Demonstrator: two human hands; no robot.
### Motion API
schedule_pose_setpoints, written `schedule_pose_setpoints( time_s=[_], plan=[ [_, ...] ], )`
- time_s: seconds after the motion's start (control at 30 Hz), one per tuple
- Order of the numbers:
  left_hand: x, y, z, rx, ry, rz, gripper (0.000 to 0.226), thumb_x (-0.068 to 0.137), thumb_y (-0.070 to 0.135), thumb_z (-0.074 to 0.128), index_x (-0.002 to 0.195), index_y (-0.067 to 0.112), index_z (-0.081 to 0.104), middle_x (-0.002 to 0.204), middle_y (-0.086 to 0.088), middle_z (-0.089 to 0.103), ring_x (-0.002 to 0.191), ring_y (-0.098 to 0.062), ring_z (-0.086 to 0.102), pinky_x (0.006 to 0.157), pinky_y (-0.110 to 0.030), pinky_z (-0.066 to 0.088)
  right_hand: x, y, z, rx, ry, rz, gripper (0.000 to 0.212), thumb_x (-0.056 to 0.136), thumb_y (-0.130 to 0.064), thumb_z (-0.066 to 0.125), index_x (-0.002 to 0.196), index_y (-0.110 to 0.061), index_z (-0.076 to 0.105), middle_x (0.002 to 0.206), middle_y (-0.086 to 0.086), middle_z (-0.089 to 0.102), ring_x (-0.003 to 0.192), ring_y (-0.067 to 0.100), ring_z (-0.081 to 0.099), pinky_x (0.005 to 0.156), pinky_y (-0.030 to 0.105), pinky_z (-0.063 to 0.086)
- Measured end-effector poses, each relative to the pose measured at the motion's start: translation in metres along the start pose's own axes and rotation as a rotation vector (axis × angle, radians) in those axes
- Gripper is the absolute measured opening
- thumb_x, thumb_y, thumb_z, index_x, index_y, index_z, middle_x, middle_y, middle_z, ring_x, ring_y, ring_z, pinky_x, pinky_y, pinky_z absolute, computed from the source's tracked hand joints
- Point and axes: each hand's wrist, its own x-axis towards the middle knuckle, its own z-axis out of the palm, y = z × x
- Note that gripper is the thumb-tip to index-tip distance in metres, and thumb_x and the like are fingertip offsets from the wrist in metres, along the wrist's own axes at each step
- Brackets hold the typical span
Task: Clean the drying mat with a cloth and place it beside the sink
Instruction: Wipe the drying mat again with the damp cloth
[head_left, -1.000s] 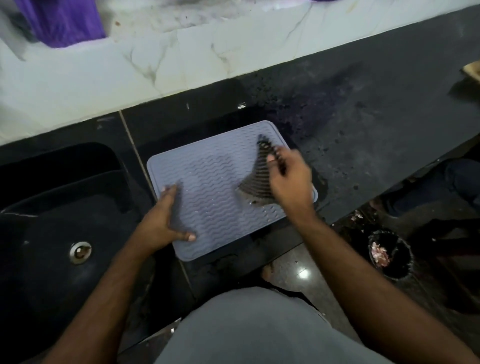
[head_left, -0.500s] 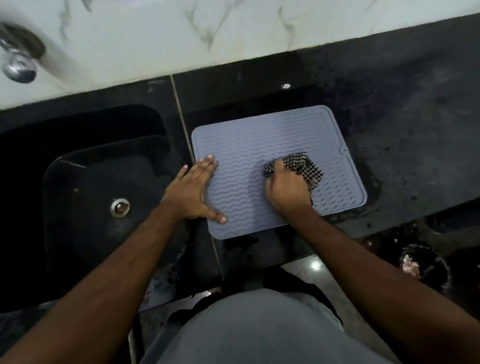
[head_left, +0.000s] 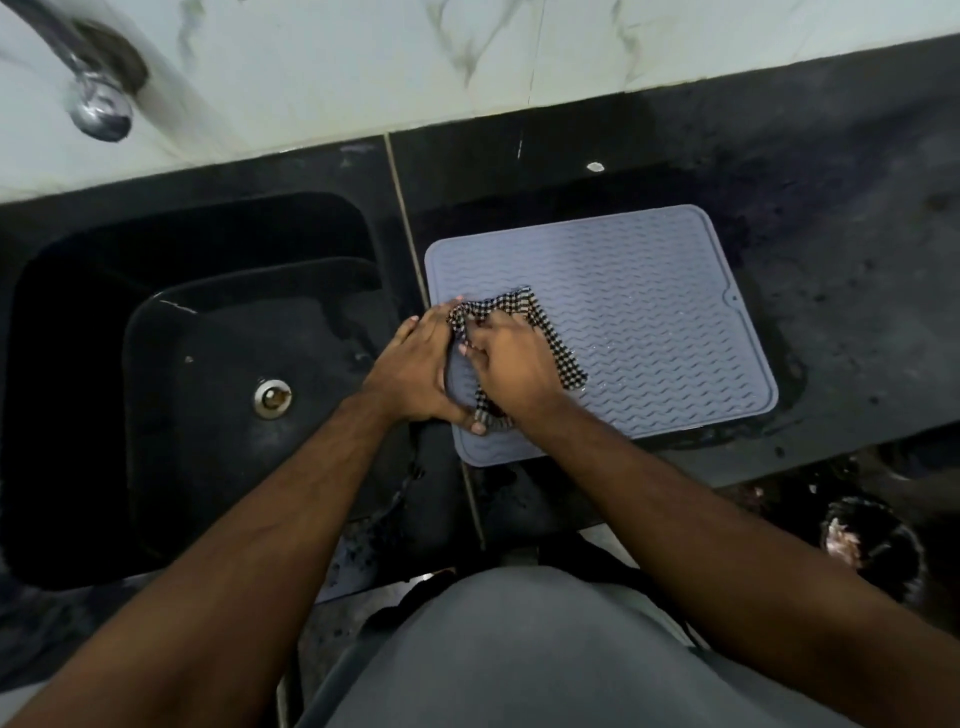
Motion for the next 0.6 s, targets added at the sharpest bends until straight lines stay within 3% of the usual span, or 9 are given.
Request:
schedule_pose_setpoints(
  time_s=[0.1, 0.2, 0.3, 0.37, 0.47, 0.53, 0.6],
  plan=[
    [-0.001, -0.003, 0.002, -0.077, 0.034, 0.001, 0.162, 0.033, 0.099, 0.067, 0.162, 0.024, 0.004, 0.169, 0.011, 0.011, 0.154, -0.002, 0.008, 0.127, -0.045, 0.008, -0.007, 0.001, 0.01, -0.075, -0.099, -0.075, 0.038, 0.098, -0.038, 0.05, 0.133, -0.026, 0.058, 0.124, 0.005, 0.052, 0.118, 0.026, 0.048, 0.095, 0.044, 0.037],
    [-0.001, -0.008, -0.001, -0.121, 0.007, 0.032, 0.163, 0.035, 0.096, 0.072, 0.161, 0.027, -0.003, 0.17, 0.011, 0.006, 0.152, 0.004, 0.002, 0.126, -0.041, 0.002, -0.021, 0.013, 0.003, -0.145, -0.296, -0.301, 0.046, 0.095, -0.041, 0.054, 0.141, -0.034, 0.052, 0.125, 0.005, 0.048, 0.119, 0.026, 0.046, 0.095, 0.046, 0.037],
    [0.0, -0.014, -0.005, -0.1, -0.053, 0.084, 0.164, 0.037, 0.095, 0.072, 0.162, 0.026, -0.008, 0.171, 0.007, 0.001, 0.153, -0.001, -0.001, 0.126, -0.04, 0.001, -0.023, 0.027, -0.021, -0.267, -0.43, -0.482, 0.037, 0.1, -0.038, 0.047, 0.136, -0.044, 0.056, 0.119, 0.001, 0.05, 0.114, 0.023, 0.048, 0.09, 0.041, 0.039],
    [0.001, -0.015, -0.005, -0.08, -0.077, 0.092, 0.162, 0.039, 0.093, 0.073, 0.162, 0.027, -0.01, 0.171, 0.005, 0.001, 0.156, -0.008, 0.0, 0.127, -0.045, 0.003, -0.02, 0.031, -0.035, -0.273, -0.476, -0.527, 0.034, 0.099, -0.033, 0.052, 0.129, -0.045, 0.062, 0.108, -0.002, 0.053, 0.107, 0.02, 0.052, 0.085, 0.038, 0.041],
    [0.002, -0.016, -0.005, -0.059, -0.098, 0.089, 0.16, 0.042, 0.094, 0.072, 0.161, 0.028, -0.013, 0.172, 0.006, -0.003, 0.157, -0.013, -0.002, 0.127, -0.048, 0.002, -0.015, 0.03, -0.039, 0.038, -0.25, -0.317, 0.034, 0.097, -0.024, 0.056, 0.129, -0.032, 0.064, 0.098, 0.001, 0.056, 0.098, 0.02, 0.053, 0.082, 0.037, 0.045],
    [0.001, -0.017, -0.006, -0.058, -0.106, 0.084, 0.162, 0.041, 0.095, 0.071, 0.161, 0.027, -0.013, 0.172, 0.006, -0.004, 0.157, -0.013, -0.004, 0.127, -0.048, 0.002, -0.017, 0.02, -0.026, 0.161, -0.08, -0.119, 0.042, 0.097, -0.023, 0.055, 0.139, -0.022, 0.057, 0.107, 0.01, 0.06, 0.104, 0.028, 0.054, 0.089, 0.04, 0.044],
    [0.002, -0.017, -0.006, -0.055, -0.123, 0.083, 0.163, 0.039, 0.097, 0.07, 0.16, 0.028, -0.015, 0.171, 0.007, -0.005, 0.157, -0.012, -0.006, 0.127, -0.047, 0.0, -0.027, 0.003, -0.004, 0.132, -0.118, -0.016, 0.049, 0.097, -0.028, 0.053, 0.145, -0.019, 0.05, 0.12, 0.012, 0.06, 0.113, 0.031, 0.054, 0.098, 0.044, 0.04]
  ],
)
